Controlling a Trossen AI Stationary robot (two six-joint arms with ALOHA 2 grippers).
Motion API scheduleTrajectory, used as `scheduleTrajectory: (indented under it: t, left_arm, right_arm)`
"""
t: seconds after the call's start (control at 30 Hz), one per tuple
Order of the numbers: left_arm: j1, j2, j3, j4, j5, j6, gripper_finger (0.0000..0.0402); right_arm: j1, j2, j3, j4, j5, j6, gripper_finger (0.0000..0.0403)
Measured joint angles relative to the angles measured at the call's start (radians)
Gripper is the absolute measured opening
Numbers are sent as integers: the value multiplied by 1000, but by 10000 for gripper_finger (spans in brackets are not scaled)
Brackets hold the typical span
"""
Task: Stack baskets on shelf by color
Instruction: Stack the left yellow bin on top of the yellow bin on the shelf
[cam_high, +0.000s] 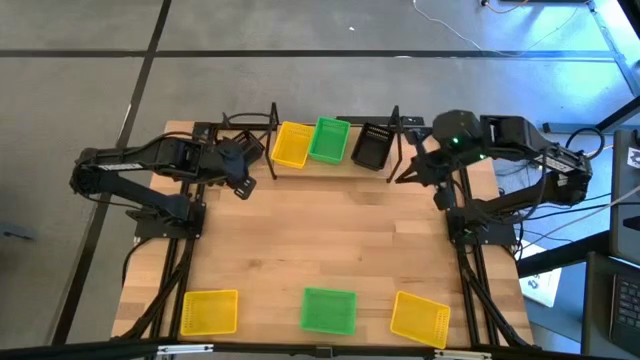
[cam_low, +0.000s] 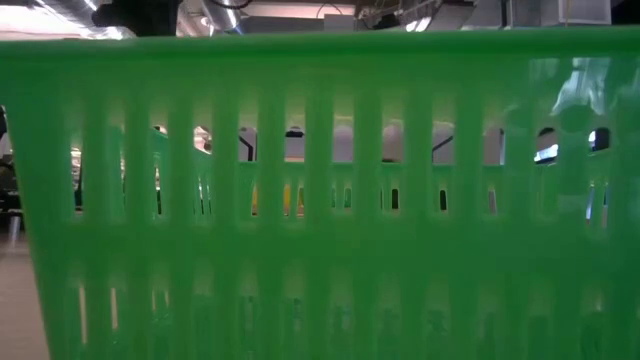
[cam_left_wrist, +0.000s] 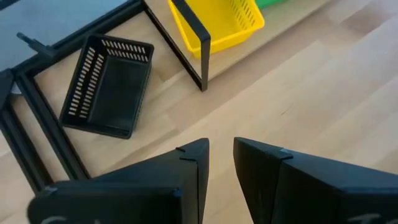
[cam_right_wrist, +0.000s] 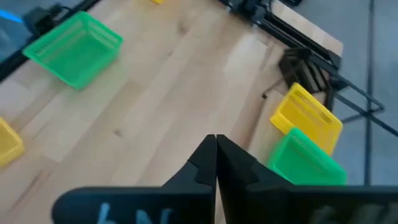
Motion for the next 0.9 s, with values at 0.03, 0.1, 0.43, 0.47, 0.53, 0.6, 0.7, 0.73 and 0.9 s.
scheduleTrajectory:
  t: [0.03, 0.1, 0.43, 0.47, 0.53, 0.6, 0.7, 0.73, 0.9]
  left_arm:
    - [0, 3, 0, 1, 3, 3, 66]
    - [0, 7, 0, 2, 6, 2, 66]
    - [0, 5, 0, 2, 65, -72, 66]
    - [0, 5, 0, 2, 70, -73, 66]
    - [0, 5, 0, 2, 73, -75, 66]
    - [0, 5, 0, 2, 73, -82, 66]
    - [0, 5, 0, 2, 74, -111, 66]
    - [0, 5, 0, 1, 76, -125, 66]
    - [-4, 5, 0, 4, 241, -39, 66]
  right_arm:
    - [15, -4, 0, 0, 27, 13, 6]
    - [39, -9, 0, 0, 74, 40, 6]
    - [76, -9, 0, 0, 109, 136, 7]
    - [76, -9, 0, 0, 109, 138, 7]
    - [76, -9, 0, 0, 110, 133, 7]
    - [76, -9, 0, 0, 110, 131, 7]
    - [76, -9, 0, 0, 110, 131, 7]
    - [76, -9, 0, 0, 110, 131, 7]
    - [76, -8, -2, -2, 110, 131, 7]
